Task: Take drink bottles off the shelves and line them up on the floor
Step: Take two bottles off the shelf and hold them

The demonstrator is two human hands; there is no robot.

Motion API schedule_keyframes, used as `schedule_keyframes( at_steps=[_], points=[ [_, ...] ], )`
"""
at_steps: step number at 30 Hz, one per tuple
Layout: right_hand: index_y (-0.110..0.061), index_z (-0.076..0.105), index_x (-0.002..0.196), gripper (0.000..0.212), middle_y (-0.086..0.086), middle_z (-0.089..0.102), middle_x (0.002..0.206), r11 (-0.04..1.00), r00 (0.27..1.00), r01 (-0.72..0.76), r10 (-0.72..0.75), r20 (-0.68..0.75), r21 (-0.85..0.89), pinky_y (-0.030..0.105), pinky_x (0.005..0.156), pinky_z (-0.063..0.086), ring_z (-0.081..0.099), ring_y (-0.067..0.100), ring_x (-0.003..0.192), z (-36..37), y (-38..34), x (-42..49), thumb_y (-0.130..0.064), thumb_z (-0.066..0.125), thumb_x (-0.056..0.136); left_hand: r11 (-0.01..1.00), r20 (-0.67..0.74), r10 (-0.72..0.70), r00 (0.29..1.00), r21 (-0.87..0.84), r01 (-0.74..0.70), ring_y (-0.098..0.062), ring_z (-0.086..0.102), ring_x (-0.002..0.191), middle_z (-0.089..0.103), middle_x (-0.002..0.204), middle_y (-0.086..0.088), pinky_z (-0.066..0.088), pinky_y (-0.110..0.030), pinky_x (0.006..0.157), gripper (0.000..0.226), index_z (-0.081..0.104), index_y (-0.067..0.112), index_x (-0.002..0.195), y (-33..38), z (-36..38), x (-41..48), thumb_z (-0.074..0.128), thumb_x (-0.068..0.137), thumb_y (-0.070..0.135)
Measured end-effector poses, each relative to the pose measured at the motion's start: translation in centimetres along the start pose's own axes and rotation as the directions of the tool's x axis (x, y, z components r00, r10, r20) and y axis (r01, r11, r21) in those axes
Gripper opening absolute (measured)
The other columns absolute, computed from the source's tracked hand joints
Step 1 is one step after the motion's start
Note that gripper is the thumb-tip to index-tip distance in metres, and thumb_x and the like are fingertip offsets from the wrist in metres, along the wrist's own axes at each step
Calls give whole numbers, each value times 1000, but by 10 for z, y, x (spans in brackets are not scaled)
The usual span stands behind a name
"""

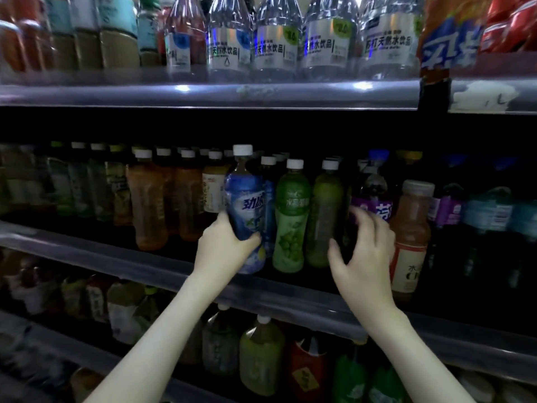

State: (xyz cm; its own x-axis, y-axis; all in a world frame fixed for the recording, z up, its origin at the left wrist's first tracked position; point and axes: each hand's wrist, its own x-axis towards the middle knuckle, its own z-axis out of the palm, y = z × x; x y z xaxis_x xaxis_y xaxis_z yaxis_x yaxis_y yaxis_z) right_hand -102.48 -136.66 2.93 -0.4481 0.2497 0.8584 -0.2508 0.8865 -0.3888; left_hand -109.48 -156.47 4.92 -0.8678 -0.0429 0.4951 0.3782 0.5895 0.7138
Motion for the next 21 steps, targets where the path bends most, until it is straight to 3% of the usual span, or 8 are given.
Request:
schedule_keyframes(
  at_steps=[3,7,10,13,15,18,21],
  points=[
    [-4,38,134,67,8,29,132,994,996,-19,9,-94,-111,53,97,37,29,26,114,4,13,-2,-8,72,77,999,50,12,999,34,-14,-32,61,105,64,116,-11,50,-35,82,59,49,12,122,0,12,7,74,75,38],
    [-4,36,132,71,17,34,129,981,984,8,-42,-172,-193,43,98,30,34,30,112,-1,29,-5,-6,76,73,999,98,-25,995,36,22,-33,61,103,64,114,-12,45,-31,74,57,49,9,119,-7,27,9,72,77,40],
    [-13,31,135,62,19,35,133,983,979,-106,76,-191,-149,48,95,30,33,28,113,-9,35,-7,-23,66,85,998,122,-18,992,61,11,-33,60,103,61,113,-13,42,-30,72,58,46,7,119,-10,31,14,72,79,39],
    [-12,29,138,61,20,37,135,968,949,-233,205,-240,-91,47,99,29,33,29,118,-24,48,-2,-32,55,87,991,38,63,997,118,-67,-42,44,120,44,131,-24,41,-44,91,79,29,0,137,-6,38,4,71,79,32],
    [-18,23,145,70,13,41,138,940,934,-341,341,-109,21,43,104,34,39,28,125,-38,59,5,-29,61,88,930,-112,295,949,260,-259,-49,30,129,28,142,-31,29,-58,104,98,14,2,147,1,50,-9,73,74,31],
    [-31,11,149,89,-2,51,125,854,841,-517,492,224,65,29,93,41,52,16,113,-50,67,12,-26,72,83,826,-177,544,820,283,-487,-47,23,132,21,146,-30,25,-63,106,93,20,8,148,18,72,-23,72,75,31],
    [-22,28,143,81,-3,57,112,846,833,-532,515,201,35,24,84,42,58,17,106,-51,72,10,-22,77,79,792,-99,598,795,223,-568,-43,22,135,20,147,-24,24,-64,109,88,23,13,147,27,96,-34,72,76,29]
  ],
)
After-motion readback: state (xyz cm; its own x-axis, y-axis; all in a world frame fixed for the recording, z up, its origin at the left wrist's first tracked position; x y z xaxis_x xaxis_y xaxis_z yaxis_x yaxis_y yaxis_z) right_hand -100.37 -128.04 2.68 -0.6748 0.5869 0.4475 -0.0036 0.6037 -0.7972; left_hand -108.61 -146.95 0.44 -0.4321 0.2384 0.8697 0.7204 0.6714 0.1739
